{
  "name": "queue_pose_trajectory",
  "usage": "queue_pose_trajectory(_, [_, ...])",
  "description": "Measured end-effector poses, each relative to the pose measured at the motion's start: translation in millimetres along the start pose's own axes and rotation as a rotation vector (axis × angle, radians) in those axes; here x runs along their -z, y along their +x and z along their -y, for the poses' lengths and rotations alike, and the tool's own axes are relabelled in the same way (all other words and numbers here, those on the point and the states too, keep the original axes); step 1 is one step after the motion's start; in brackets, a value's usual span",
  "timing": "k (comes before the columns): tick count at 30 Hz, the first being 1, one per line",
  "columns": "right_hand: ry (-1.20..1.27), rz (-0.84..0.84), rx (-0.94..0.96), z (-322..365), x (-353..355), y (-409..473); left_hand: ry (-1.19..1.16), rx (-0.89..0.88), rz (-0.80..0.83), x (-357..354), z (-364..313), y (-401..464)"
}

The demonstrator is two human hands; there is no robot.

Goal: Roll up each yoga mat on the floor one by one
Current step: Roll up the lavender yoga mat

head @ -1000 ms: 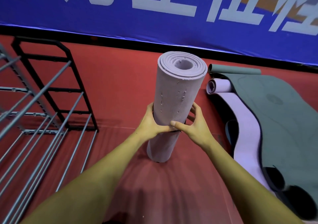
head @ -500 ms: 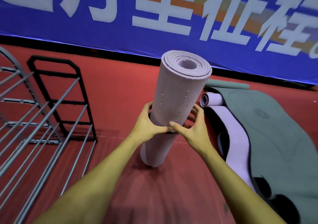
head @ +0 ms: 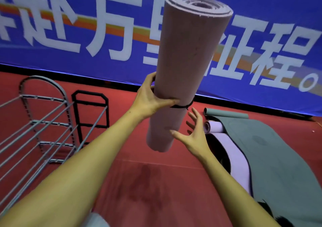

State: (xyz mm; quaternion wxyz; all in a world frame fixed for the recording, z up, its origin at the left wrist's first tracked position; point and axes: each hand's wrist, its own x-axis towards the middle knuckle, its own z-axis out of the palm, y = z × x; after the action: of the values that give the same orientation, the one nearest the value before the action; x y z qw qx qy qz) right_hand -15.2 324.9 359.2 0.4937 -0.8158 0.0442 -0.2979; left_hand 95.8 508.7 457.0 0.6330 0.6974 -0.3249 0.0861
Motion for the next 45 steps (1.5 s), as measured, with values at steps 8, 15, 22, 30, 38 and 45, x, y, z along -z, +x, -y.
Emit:
queue_pose_trajectory(8, [0.118, -0.131, 0.201, 81.8, -45.9, 19.2, 0.023, -0.096, 0.207, 87.9, -55.9, -6.6])
queue_pose_trajectory(15, [0.120, -0.050, 0.344, 159.7, -105.7, 52.1, 0.169, -0.219, 0.068, 178.3, -68.3, -12.8])
queue_pose_trajectory(22, [0.201, 0.100, 0.398, 217.2, -219.4, 74.9, 0.295, -0.199, -0.102, 294.4, -71.6, -22.4])
queue_pose_trajectory(30, [0.321, 0.357, 0.396, 248.6, -343.9, 77.3, 0.439, -0.133, -0.303, 401.9, -38.7, -54.1])
queue_pose_trajectory(38, [0.236, 0.713, 0.231, 229.9, -379.5, 77.8, 0.443, 0.093, -0.433, 432.9, 35.3, -85.5])
queue_pose_trajectory(45, [0.299, 0.537, 0.386, 267.3, -352.5, 102.6, 0.532, 0.239, -0.397, 422.8, 106.4, -105.7])
